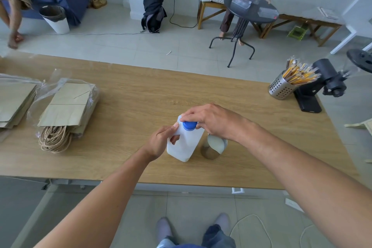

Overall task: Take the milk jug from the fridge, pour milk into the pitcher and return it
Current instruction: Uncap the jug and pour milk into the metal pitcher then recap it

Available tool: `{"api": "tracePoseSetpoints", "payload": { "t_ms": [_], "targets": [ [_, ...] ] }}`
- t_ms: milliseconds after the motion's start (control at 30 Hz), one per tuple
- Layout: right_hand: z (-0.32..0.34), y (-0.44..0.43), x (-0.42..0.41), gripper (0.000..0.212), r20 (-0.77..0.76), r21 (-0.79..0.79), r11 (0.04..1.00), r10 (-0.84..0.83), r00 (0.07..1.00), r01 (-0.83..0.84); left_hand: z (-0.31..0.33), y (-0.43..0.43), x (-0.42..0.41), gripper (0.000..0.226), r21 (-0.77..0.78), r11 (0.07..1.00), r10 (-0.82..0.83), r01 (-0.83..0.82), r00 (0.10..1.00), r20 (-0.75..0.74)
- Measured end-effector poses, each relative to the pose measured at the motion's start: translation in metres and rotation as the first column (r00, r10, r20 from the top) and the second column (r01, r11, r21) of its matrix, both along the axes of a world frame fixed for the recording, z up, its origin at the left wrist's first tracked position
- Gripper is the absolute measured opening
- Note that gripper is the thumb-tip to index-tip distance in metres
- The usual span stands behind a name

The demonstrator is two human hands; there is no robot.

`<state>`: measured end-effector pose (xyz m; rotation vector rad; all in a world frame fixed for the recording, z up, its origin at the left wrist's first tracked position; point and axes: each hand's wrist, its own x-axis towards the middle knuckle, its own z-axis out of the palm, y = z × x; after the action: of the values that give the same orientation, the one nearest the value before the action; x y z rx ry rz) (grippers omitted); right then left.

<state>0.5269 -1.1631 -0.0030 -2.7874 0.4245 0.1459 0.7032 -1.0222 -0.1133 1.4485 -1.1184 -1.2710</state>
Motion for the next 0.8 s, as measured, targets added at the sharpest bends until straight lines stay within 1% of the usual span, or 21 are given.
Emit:
{"api": "tracePoseSetpoints", "payload": {
  "t_ms": [33,100,167,200,333,400,533,633,700,800],
  "targets": [
    [0.0,0.0,0.0,0.058,-0.007,-0.006,1.0,-0.004,1.0,0.004,0.0,0.0,0.0,0.064,-0.004,1.0,0.002,-0.002,1.0,0.003],
    [0.002,0.002,0.002,0.046,-0.047,-0.039,0.999,-0.029,0.998,0.027,-0.001,0.001,-0.002,0.064,-0.009,1.0,0.009,-0.009,1.0,0.009],
    [0.004,0.006,0.004,0.036,-0.09,-0.077,0.994,-0.086,0.992,0.079,-0.001,0.003,-0.003,0.066,-0.012,1.0,0.023,-0.023,1.0,0.013],
    [0.004,0.009,0.004,0.037,-0.099,-0.103,0.989,-0.116,0.988,0.106,-0.002,0.004,-0.004,0.066,-0.013,1.0,0.029,-0.029,1.0,0.012],
    [0.001,0.022,0.002,0.057,-0.066,-0.182,0.959,-0.234,0.97,0.219,-0.002,0.007,-0.007,0.065,-0.015,0.999,0.05,-0.05,0.998,0.028],
    [-0.003,0.028,0.001,0.062,-0.045,-0.212,0.942,-0.277,0.96,0.261,-0.004,0.008,-0.011,0.066,-0.018,0.998,0.065,-0.065,0.997,0.032],
    [-0.003,0.04,0.003,0.062,-0.002,-0.233,0.913,-0.344,0.939,0.334,-0.007,0.011,-0.021,0.058,-0.012,0.992,0.126,-0.126,0.991,0.051],
    [0.003,0.049,0.005,0.063,-0.023,-0.244,0.893,-0.396,0.918,0.379,-0.007,0.012,-0.027,0.058,-0.008,0.987,0.161,-0.161,0.985,0.059],
    [0.004,0.057,0.009,0.062,-0.015,-0.256,0.866,-0.448,0.894,0.43,-0.007,0.012,-0.028,0.056,0.004,0.983,0.183,-0.183,0.981,0.06],
    [-0.001,0.07,0.016,0.057,0.016,-0.284,0.81,-0.53,0.848,0.512,-0.003,0.013,-0.03,0.053,0.014,0.981,0.192,-0.194,0.978,0.084]
  ]
}}
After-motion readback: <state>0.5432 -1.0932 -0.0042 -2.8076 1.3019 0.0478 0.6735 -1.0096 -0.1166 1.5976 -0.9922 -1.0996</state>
